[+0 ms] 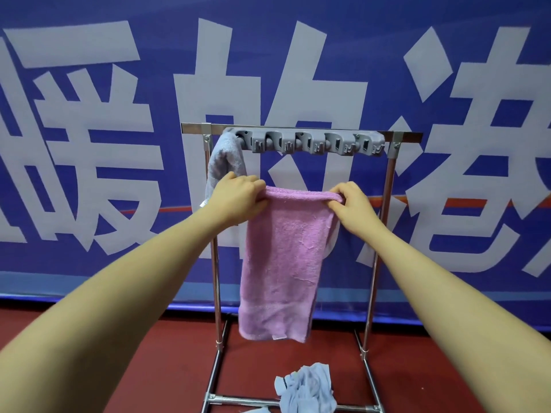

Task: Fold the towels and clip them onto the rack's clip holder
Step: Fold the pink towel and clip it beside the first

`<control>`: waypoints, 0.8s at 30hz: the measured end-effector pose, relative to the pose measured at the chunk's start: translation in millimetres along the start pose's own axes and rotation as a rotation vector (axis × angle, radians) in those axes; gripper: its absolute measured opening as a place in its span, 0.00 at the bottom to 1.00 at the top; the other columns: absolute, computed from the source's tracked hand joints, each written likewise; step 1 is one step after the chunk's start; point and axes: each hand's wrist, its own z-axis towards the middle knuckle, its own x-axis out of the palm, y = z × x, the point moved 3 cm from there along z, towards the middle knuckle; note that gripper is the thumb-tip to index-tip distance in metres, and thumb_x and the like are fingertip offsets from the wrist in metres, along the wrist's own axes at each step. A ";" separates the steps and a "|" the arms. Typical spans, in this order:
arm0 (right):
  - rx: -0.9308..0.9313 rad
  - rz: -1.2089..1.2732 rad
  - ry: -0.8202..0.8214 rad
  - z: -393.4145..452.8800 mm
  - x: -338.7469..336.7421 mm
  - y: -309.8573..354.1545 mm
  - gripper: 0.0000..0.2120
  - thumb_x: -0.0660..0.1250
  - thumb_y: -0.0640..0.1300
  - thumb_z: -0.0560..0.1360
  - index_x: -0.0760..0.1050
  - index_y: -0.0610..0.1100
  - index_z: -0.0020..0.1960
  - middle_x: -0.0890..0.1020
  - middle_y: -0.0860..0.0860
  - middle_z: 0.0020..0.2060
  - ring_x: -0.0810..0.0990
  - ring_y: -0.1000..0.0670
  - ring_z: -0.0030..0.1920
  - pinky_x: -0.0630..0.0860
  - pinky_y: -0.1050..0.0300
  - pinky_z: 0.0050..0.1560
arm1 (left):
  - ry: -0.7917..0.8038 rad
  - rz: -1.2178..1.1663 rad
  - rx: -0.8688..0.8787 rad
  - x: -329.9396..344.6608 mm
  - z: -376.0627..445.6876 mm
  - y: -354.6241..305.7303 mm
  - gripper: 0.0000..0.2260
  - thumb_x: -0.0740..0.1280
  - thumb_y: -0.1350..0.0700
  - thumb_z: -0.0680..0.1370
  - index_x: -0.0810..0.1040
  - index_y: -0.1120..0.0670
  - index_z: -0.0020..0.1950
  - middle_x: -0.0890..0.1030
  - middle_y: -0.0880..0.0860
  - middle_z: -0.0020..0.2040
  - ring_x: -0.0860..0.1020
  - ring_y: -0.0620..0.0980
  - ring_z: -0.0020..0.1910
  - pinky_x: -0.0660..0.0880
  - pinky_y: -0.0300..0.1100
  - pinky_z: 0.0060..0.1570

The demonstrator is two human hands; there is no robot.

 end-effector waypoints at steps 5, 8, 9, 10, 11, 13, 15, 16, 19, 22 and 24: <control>-0.019 -0.043 -0.022 2.5 -3.6 1.7 0.06 0.71 0.42 0.72 0.76 0.45 0.38 0.73 0.51 0.44 0.72 0.50 0.47 0.69 0.56 0.47 | -0.031 -0.007 0.039 -1.9 -4.3 10.3 0.14 0.63 0.46 0.77 0.75 0.56 0.41 0.79 0.52 0.40 0.73 0.53 0.36 0.68 0.47 0.45; -0.003 -0.040 -0.026 1.6 -2.0 7.6 0.04 0.68 0.41 0.74 0.80 0.41 0.44 0.76 0.52 0.37 0.73 0.53 0.38 0.69 0.57 0.43 | -0.066 -0.024 0.030 -4.8 -7.6 12.7 0.19 0.56 0.43 0.76 0.73 0.55 0.35 0.76 0.50 0.33 0.67 0.49 0.31 0.68 0.46 0.41; 0.011 -0.016 -0.032 1.1 -1.9 8.4 0.05 0.68 0.40 0.75 0.82 0.41 0.46 0.78 0.53 0.35 0.74 0.55 0.35 0.71 0.56 0.42 | -0.059 -0.037 0.026 -6.4 -8.7 12.9 0.20 0.53 0.42 0.75 0.72 0.55 0.35 0.74 0.50 0.32 0.66 0.49 0.31 0.68 0.46 0.41; 0.027 0.012 -0.037 0.6 -2.1 8.2 0.06 0.67 0.40 0.75 0.82 0.41 0.48 0.79 0.54 0.34 0.74 0.56 0.33 0.74 0.55 0.43 | -0.035 -0.055 0.026 -7.6 -9.8 12.9 0.20 0.51 0.43 0.74 0.71 0.55 0.34 0.72 0.49 0.32 0.67 0.50 0.31 0.68 0.46 0.42; 0.037 0.026 -0.040 -0.5 -2.3 8.3 0.07 0.67 0.38 0.75 0.83 0.41 0.49 0.81 0.52 0.36 0.76 0.56 0.34 0.77 0.54 0.45 | 0.004 -0.072 0.030 -8.1 -10.7 13.1 0.18 0.51 0.44 0.74 0.71 0.55 0.35 0.72 0.49 0.32 0.67 0.51 0.31 0.68 0.46 0.42; 0.046 0.031 -0.047 -2.2 -2.7 8.1 0.09 0.65 0.35 0.75 0.83 0.41 0.51 0.84 0.49 0.42 0.79 0.53 0.40 0.78 0.53 0.50 | 0.085 -0.088 0.029 -6.8 -11.3 13.9 0.17 0.56 0.48 0.76 0.74 0.59 0.37 0.77 0.54 0.35 0.71 0.55 0.33 0.69 0.46 0.40; 0.049 0.038 -0.054 -3.8 -3.1 10.3 0.12 0.63 0.32 0.74 0.82 0.41 0.51 0.84 0.48 0.45 0.79 0.52 0.46 0.76 0.55 0.53 | 0.130 -0.067 -0.008 -6.7 -11.2 13.8 0.14 0.61 0.50 0.78 0.76 0.61 0.42 0.80 0.57 0.39 0.75 0.58 0.37 0.66 0.44 0.36; 0.048 0.035 -0.061 -4.4 -2.9 11.8 0.13 0.62 0.31 0.74 0.82 0.41 0.52 0.84 0.48 0.45 0.79 0.54 0.44 0.76 0.58 0.51 | 0.125 -0.047 -0.026 -7.3 -11.3 12.6 0.14 0.61 0.50 0.79 0.76 0.61 0.44 0.81 0.58 0.40 0.76 0.58 0.39 0.64 0.43 0.35; 0.108 0.071 -0.085 -5.8 -2.7 16.2 0.16 0.57 0.28 0.74 0.81 0.40 0.50 0.81 0.48 0.38 0.76 0.59 0.28 0.73 0.71 0.36 | 0.062 0.020 -0.088 -9.9 -10.7 4.3 0.15 0.61 0.48 0.79 0.75 0.59 0.45 0.81 0.57 0.41 0.78 0.58 0.40 0.64 0.43 0.35; 0.142 0.093 -0.149 -7.8 -0.1 19.3 0.14 0.56 0.29 0.74 0.79 0.40 0.47 0.79 0.46 0.38 0.79 0.52 0.34 0.73 0.69 0.36 | 0.003 -0.004 -0.203 -8.3 -10.4 -4.8 0.16 0.61 0.45 0.78 0.74 0.58 0.44 0.82 0.56 0.42 0.79 0.58 0.42 0.63 0.43 0.36; 0.130 0.074 -0.167 -9.8 4.1 19.1 0.10 0.57 0.30 0.73 0.76 0.39 0.46 0.78 0.45 0.45 0.77 0.46 0.46 0.69 0.61 0.44 | -0.038 -0.077 -0.291 -5.1 -12.2 -10.0 0.16 0.62 0.45 0.77 0.70 0.57 0.41 0.81 0.56 0.42 0.78 0.59 0.42 0.62 0.43 0.35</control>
